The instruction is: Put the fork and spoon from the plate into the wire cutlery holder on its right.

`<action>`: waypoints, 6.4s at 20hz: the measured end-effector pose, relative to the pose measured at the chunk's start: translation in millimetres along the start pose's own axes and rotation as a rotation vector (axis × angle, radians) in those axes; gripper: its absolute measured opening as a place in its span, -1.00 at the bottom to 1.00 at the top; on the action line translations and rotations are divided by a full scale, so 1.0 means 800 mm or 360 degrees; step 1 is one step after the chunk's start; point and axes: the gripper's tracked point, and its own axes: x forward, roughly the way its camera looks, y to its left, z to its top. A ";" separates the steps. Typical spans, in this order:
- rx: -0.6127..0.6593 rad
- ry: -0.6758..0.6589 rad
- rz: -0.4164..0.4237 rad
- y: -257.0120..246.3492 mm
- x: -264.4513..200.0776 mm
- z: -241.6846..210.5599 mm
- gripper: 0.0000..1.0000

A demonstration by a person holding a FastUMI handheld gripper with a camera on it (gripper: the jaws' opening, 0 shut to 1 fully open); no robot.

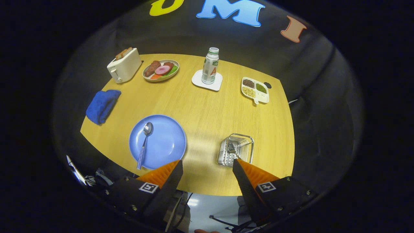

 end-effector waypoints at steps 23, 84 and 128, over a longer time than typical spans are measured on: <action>0.0031 0.0064 0.0200 0.193 0.083 -0.028 0.91; -0.0094 0.1025 -0.0201 -0.125 0.004 -0.105 -0.90; 0.0010 0.0309 -0.0124 -0.052 -0.014 -0.011 0.94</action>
